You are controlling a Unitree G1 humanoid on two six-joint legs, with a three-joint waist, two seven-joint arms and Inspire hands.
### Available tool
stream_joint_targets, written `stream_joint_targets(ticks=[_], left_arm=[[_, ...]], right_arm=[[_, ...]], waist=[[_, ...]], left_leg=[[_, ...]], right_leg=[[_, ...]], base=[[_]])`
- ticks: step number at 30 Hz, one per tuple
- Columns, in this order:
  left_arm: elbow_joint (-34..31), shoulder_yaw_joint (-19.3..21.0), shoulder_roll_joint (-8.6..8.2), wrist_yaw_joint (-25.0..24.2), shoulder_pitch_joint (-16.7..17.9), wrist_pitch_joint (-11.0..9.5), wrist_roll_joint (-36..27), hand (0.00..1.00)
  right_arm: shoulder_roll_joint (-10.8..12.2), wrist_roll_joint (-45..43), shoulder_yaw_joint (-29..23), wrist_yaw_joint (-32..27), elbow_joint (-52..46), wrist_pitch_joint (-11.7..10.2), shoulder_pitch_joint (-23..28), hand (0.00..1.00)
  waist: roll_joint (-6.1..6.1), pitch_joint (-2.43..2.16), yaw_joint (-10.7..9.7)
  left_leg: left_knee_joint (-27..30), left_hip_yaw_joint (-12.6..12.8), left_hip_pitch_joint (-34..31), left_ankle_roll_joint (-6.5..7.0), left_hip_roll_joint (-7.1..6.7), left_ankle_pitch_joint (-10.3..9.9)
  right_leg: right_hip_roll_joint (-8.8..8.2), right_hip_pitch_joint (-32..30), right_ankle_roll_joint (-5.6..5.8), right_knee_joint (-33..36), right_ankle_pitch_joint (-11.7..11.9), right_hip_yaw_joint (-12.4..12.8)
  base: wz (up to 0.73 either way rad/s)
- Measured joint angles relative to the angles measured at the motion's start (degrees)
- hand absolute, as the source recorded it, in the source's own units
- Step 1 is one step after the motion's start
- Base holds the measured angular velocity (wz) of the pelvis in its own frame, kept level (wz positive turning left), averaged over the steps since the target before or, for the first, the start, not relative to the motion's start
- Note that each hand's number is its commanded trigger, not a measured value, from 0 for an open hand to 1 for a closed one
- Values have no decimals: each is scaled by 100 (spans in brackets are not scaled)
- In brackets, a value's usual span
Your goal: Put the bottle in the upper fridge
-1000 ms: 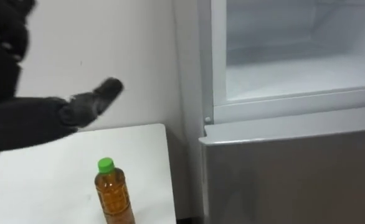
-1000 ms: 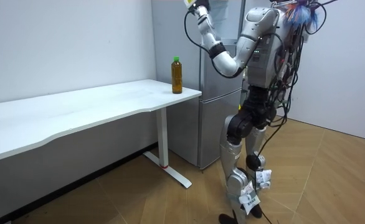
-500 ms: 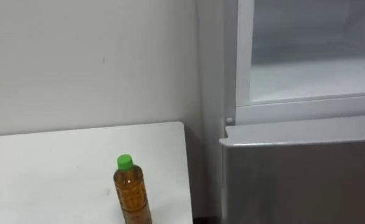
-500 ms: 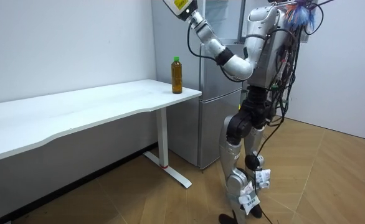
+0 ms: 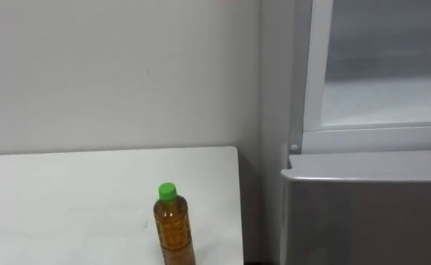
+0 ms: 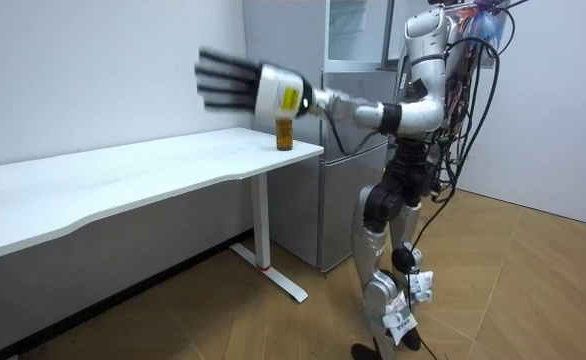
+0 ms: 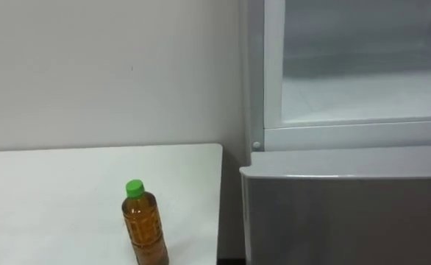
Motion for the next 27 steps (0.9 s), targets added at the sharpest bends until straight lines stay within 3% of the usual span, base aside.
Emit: stream_joint_targets(ticks=[1, 2, 9, 13, 14, 23, 27], left_arm=[[310, -148, -39, 3, 79, -1, -188, 0], [733, -292, -50, -9, 155, -5, -303, 0], [2880, -1105, -55, -33, 208, -21, -385, 0], [4402, -1716, -52, -365, 221, -19, -305, 0], [4799, -1856, -48, -479, 215, -18, -229, 0], [6568, -2455, 17, -1096, 267, 17, 1119, 0], [6894, -2489, 6, -1277, 202, 94, 1707, 0]], right_arm=[[-6, -33, -30, 8, -1, 17, 17, 0], [-12, -53, -44, 13, -1, 51, 12, 0], [12, -67, -84, 48, -46, 52, -15, 0], [11, -115, -87, 137, 4, 51, -8, 0], [9, -124, -87, 182, 64, 52, -11, 0], [-18, -177, -22, 217, 360, -27, -175, 0], [-18, -197, -22, 229, 507, -35, -264, 0]], waist=[[-6, 0, 0], [-103, 4, 7], [-215, 3, 8], [-237, 3, -35], [-264, 23, -73], [-293, 27, -260], [-314, 24, -352]], left_leg=[[5, -27, 8, 0, -7, 0], [0, -43, 40, 0, -13, 0], [0, -41, 80, 4, -16, -3], [4, -35, 142, 55, -17, -37], [4, -26, 140, 82, -8, -60], [-2, 51, 90, 93, -5, -74], [-2, 85, 85, 93, -8, -74]], right_leg=[[-4, 13, 3, 0, -2, -10], [-9, 25, 4, 8, -2, -4], [-10, 57, 7, 1, -7, 55], [-12, 126, 26, 10, -19, 72], [-3, 125, 28, 10, -21, 70], [-9, 53, 32, 22, -8, 71], [-17, 47, 35, 12, -10, 75]], base=[[6], [0], [-2], [0], [0], [-2], [-2]])
